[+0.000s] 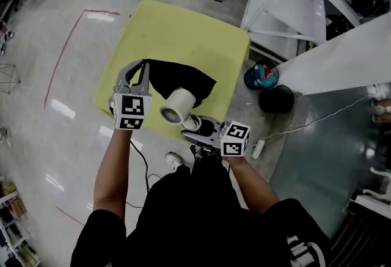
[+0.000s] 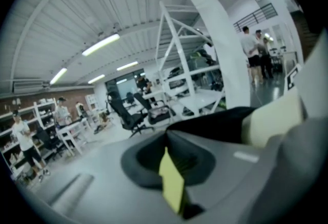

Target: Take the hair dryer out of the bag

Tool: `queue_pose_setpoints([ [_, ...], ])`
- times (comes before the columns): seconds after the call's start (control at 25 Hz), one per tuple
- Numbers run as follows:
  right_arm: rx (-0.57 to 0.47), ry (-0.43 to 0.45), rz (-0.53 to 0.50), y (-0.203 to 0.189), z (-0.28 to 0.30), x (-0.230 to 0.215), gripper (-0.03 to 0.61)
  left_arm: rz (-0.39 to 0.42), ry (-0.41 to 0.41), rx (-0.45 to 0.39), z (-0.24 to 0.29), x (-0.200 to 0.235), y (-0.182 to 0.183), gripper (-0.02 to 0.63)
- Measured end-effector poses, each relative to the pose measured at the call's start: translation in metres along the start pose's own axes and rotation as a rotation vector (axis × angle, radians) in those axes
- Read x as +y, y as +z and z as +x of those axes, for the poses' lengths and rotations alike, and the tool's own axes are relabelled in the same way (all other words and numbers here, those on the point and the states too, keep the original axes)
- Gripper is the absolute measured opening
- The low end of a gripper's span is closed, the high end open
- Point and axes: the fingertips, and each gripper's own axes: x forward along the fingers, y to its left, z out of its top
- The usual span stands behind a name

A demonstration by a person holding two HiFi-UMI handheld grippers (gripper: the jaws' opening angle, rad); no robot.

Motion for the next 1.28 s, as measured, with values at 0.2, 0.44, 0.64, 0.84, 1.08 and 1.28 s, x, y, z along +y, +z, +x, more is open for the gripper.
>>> queue_pose_setpoints([
  [0.2,-0.011,0.042,-0.024,0.007,0.000,0.023,0.213,0.036,0.051,-0.035,-0.008,0.007,0.021,0.015],
  [0.44,-0.005,0.075,-0.047,-0.003,-0.008,0.049,0.213,0.033,0.067,-0.017,-0.009,0.012,0.016,0.015],
  [0.64,-0.047,0.042,-0.024,-0.002,-0.016,0.047,0.213,0.049,0.074,-0.021,-0.011,0.021,0.027,0.015],
  [0.84,-0.061,-0.003,-0.048,-0.003,-0.023,0.044,0.213,0.033,0.102,-0.089,-0.027,0.027,0.058,0.017],
  [1.08,-0.066,-0.044,-0.052,-0.009,-0.027,0.039,0.213,-0.128,0.152,-0.014,-0.040,0.023,0.009,0.017],
  [1.28,-0.071,-0.071,-0.046,-0.015,-0.032,0.036,0.213,-0.259,0.119,0.191,-0.029,-0.013,-0.095,0.021],
])
